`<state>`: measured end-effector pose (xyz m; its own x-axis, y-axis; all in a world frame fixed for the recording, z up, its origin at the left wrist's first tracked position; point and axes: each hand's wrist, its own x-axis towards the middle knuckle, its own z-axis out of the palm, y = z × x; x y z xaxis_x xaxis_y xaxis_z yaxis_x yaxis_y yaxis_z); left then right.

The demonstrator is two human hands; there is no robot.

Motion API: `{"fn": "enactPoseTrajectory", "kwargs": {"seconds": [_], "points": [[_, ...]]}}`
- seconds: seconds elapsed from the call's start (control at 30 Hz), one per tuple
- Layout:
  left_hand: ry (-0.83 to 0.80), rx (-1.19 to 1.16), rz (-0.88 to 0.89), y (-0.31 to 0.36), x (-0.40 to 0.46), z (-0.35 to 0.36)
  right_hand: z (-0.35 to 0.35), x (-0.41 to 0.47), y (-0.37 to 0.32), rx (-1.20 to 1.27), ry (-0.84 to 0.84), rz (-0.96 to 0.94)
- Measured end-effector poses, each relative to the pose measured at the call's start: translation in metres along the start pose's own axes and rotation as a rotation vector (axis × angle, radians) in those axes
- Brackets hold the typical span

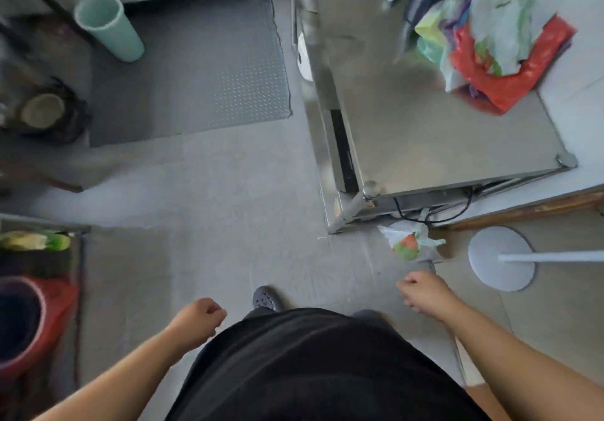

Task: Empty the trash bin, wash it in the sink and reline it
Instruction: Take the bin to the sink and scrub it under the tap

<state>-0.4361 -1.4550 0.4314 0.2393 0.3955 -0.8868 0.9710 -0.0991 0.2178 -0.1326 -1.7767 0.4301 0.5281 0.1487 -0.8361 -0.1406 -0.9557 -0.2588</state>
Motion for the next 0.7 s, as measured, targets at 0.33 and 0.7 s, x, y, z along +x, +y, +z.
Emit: {"fn": "enactPoseTrajectory", "kwargs": {"seconds": [0.33, 0.7], "points": [[0.119, -0.036, -0.217, -0.115, 0.025, -0.142, 0.065, -0.003, -0.197, -0.355, -0.086, -0.232], [0.239, -0.505, -0.184, -0.009, 0.081, -0.232, 0.022, 0.099, -0.283, -0.506, -0.192, -0.121]]}}
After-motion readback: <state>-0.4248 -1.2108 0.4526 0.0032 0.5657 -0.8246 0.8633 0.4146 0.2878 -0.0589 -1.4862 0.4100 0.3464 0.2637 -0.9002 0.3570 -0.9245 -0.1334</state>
